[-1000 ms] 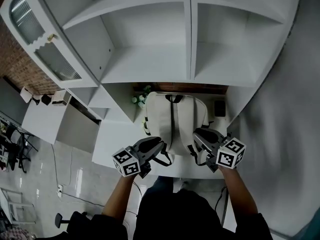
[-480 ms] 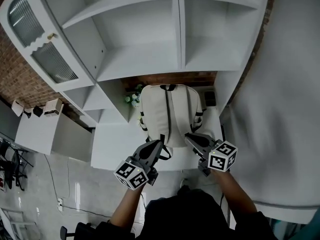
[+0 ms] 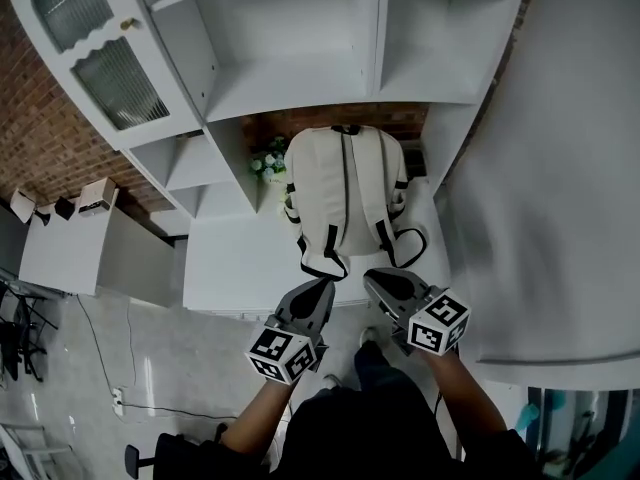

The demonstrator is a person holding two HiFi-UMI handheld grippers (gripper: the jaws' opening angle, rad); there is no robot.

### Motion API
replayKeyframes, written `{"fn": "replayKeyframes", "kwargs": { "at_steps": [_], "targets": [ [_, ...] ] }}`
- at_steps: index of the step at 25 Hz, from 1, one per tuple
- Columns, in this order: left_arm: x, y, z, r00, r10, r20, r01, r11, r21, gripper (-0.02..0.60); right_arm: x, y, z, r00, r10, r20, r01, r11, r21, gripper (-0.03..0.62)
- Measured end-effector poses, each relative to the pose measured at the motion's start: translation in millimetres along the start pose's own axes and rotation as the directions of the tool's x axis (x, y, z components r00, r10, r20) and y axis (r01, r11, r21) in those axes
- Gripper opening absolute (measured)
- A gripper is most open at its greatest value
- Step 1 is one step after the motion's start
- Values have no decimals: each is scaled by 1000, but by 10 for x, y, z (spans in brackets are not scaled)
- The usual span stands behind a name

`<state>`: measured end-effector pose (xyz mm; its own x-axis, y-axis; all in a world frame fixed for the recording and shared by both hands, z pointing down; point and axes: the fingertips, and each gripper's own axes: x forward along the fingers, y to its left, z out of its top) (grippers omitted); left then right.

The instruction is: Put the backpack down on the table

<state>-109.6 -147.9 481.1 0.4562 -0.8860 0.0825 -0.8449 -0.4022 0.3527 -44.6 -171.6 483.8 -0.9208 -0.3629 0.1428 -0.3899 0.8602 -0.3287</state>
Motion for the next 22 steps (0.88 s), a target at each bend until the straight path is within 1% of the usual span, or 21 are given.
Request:
{"fn": "replayKeyframes", "kwargs": {
  "at_steps": [5,10,12,15,17,20,22],
  "targets": [
    [-330,-195,-132,1000,23,7,-23,1000,0,18,-105,376,-260,998,-63,-24,62,997,-38,38],
    [-619,-365,-272,997,75,25,-75,997,4,18,-212,734,-400,993,-120,4,120,987,-108,40],
    [-718,-408,-310,996,89,28,-89,996,0,18,-216,886,-448,991,-131,13,131,984,-120,40],
    [-874,-447,-379,993,118,25,-119,993,22,18,-211,1058,-574,989,-146,14,147,982,-118,38],
    [-981,-466,-416,989,145,36,-146,989,35,18,-240,1127,-646,985,-173,23,175,977,-119,36],
    [-1131,-480,-438,980,192,61,-196,978,68,18,-288,1231,-697,975,-218,42,222,967,-127,18],
    [-1214,-484,-438,972,219,81,-226,970,94,18,-292,1313,-734,973,-229,33,232,964,-132,18]
  ]
}}
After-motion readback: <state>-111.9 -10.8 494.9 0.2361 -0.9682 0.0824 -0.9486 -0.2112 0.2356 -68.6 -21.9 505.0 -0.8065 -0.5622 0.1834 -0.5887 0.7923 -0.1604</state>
